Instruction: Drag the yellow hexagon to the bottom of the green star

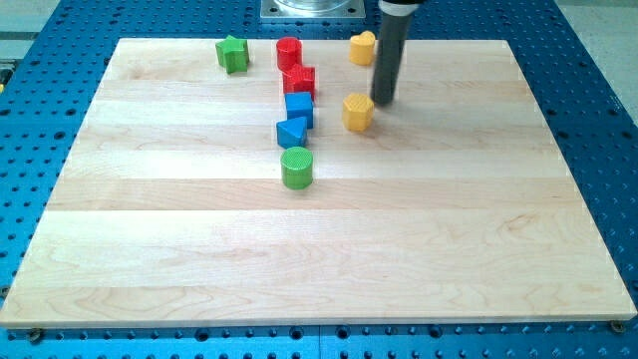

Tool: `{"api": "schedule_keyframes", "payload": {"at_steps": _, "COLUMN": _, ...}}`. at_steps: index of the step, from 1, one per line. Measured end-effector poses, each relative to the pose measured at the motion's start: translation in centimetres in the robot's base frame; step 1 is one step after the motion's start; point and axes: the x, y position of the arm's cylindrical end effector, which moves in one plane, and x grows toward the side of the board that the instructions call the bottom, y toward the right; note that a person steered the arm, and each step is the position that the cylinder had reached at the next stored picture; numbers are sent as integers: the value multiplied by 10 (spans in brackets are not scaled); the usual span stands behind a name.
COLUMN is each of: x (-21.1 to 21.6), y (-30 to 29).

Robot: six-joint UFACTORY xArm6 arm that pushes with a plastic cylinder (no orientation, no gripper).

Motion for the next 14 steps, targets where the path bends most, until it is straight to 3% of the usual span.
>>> {"api": "schedule_keyframes", "payload": {"at_steps": 1, "x": 49, "y": -28}}
{"api": "schedule_keyframes", "payload": {"at_steps": 2, "x": 133, "y": -28}}
{"api": "schedule_keyframes", "payload": {"at_steps": 3, "x": 179, "y": -17}}
{"api": "schedule_keyframes", "payload": {"at_steps": 4, "x": 196, "y": 2}}
{"api": "schedule_keyframes", "payload": {"at_steps": 6, "x": 231, "y": -115}}
{"api": "schedule_keyframes", "payload": {"at_steps": 7, "x": 252, "y": -79}}
{"api": "schedule_keyframes", "payload": {"at_steps": 9, "x": 233, "y": -189}}
{"api": "schedule_keyframes", "payload": {"at_steps": 10, "x": 244, "y": -157}}
{"api": "schedule_keyframes", "payload": {"at_steps": 11, "x": 258, "y": -238}}
{"api": "schedule_keyframes", "payload": {"at_steps": 13, "x": 124, "y": -255}}
{"api": "schedule_keyframes", "payload": {"at_steps": 14, "x": 127, "y": -256}}
